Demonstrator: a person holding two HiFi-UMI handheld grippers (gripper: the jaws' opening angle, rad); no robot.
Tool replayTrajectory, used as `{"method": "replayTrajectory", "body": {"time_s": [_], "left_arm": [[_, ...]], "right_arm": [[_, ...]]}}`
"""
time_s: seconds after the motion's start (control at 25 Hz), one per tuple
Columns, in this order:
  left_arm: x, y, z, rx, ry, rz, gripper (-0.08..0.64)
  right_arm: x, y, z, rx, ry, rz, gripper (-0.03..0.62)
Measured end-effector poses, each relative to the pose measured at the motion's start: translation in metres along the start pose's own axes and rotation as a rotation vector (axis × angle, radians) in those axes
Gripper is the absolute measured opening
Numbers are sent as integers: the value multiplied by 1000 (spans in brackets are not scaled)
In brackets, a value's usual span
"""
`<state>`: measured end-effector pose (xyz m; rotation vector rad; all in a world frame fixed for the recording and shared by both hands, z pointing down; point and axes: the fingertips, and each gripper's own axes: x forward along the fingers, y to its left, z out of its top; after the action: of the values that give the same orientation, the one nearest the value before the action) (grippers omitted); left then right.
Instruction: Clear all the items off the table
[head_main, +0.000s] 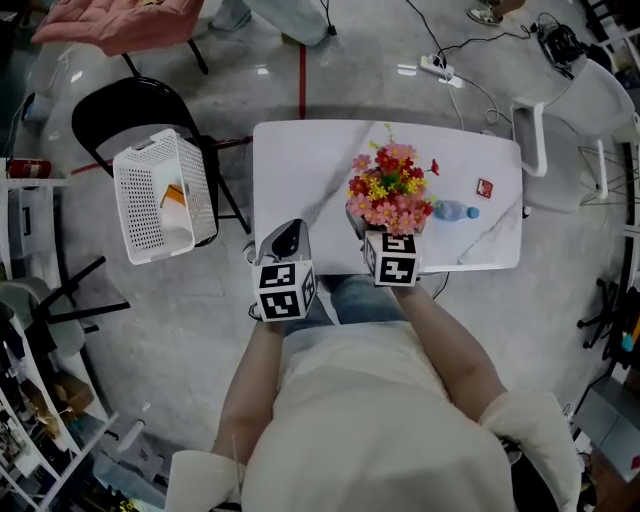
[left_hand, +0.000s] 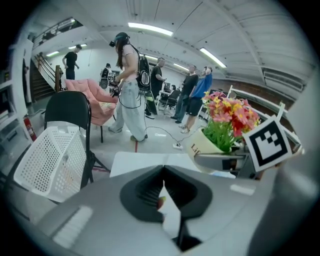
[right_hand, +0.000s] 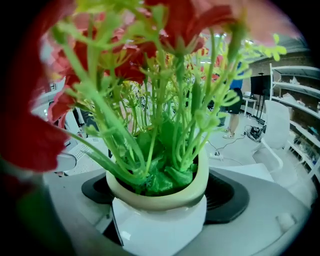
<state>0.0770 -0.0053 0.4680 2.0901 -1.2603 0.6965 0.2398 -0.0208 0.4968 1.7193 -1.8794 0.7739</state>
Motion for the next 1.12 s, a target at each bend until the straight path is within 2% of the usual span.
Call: {"method": "replayTrajectory", "body": {"time_s": [0.4, 1.12], "left_arm": [[-26, 51, 18, -13, -44, 25, 9], [-75, 190, 35, -84, -65, 99, 9]], "right_arm": [[0, 69, 31, -65, -14, 76, 526], [32, 223, 88, -158, -21, 209, 526]]}}
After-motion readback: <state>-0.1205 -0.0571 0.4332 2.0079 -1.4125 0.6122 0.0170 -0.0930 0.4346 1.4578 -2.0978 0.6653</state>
